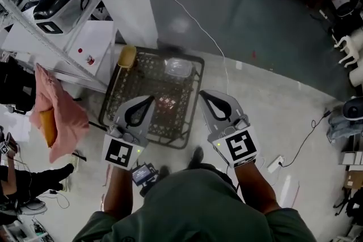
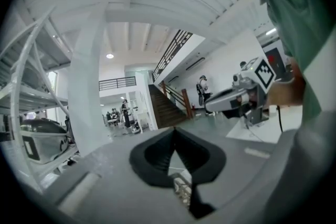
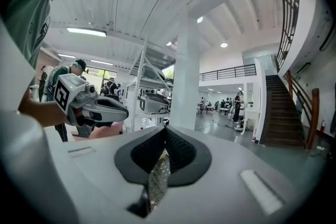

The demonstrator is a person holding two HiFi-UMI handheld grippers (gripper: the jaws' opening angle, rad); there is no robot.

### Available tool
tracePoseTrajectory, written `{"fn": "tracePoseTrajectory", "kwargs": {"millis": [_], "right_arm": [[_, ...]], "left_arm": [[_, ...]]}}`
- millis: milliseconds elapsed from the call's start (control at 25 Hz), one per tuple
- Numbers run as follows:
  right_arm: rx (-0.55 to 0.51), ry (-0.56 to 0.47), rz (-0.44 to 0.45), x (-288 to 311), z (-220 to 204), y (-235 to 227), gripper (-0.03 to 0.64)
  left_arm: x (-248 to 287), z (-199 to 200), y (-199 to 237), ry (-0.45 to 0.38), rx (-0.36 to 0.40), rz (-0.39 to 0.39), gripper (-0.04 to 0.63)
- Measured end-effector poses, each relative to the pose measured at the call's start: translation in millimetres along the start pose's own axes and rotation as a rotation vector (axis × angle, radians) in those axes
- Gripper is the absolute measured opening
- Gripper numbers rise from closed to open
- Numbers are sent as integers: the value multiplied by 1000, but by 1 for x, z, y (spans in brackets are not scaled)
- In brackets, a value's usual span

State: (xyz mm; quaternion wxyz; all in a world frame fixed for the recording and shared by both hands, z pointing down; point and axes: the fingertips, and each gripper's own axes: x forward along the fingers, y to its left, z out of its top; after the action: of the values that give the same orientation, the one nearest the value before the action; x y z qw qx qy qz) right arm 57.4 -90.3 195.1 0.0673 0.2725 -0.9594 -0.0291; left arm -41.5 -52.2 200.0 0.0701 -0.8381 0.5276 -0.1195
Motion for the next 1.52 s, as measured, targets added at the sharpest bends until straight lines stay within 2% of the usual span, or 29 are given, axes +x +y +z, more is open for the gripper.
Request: {"fn": "tracePoseTrajectory", "kwargs": {"millis": [360, 600, 880, 1360, 1520], "right_arm": [[28, -18, 51, -5, -16, -57, 8], [48, 11, 29, 1, -28, -72, 8], [47, 60, -61, 25, -30, -77, 8], [24, 80, -204, 97, -7, -78, 8], [4, 109, -229, 120, -2, -73, 7]], "left_arm": [[44, 11, -12, 49, 11, 52, 3], [59, 5, 1, 68, 6, 42, 3], [82, -9, 38, 19, 5, -37, 3], [117, -20, 117, -66, -17, -182, 3], [119, -25, 142, -85, -15, -213, 3]]}}
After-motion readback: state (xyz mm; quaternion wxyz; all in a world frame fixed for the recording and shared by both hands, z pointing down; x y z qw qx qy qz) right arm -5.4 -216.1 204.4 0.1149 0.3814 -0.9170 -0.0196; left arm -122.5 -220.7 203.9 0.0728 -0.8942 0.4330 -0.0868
